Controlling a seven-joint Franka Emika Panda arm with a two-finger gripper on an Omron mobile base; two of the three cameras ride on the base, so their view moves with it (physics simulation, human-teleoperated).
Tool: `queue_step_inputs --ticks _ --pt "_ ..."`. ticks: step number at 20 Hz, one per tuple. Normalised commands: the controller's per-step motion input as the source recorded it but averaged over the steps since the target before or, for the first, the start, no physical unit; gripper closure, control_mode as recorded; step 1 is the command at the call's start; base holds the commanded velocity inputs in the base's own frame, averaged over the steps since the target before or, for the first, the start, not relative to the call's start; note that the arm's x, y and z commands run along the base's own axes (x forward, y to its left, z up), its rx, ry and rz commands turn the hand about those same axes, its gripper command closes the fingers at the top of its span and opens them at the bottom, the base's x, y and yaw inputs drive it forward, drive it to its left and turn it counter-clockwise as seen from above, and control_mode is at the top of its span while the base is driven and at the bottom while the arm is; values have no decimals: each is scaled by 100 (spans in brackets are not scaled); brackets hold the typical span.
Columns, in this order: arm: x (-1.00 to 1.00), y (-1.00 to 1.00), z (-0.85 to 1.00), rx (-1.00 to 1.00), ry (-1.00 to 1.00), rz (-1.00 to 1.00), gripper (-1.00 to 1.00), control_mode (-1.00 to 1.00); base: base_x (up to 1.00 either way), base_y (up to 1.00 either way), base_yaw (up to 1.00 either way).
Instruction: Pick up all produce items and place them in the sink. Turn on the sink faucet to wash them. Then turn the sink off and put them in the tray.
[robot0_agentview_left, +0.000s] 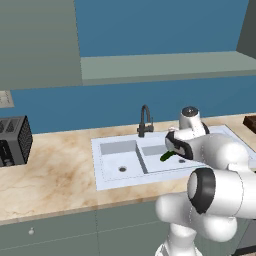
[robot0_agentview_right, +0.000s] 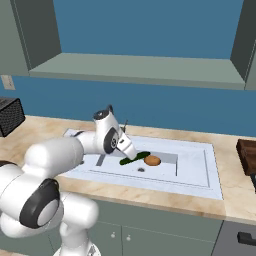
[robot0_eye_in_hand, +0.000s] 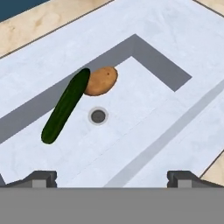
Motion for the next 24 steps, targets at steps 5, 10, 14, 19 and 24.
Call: queue_step_inputs --ticks 5,10,14,19,24 --pt "11 0 -28 0 0 0 -100 -100 0 0 0" --pt "17 0 -26 1 0 0 -100 -100 0 0 0" --pt "19 0 -23 1 0 0 -100 -100 0 0 0" --pt "18 0 -16 3 0 0 -100 -100 0 0 0" --pt "16 0 -17 1 1 0 -100 -100 0 0 0"
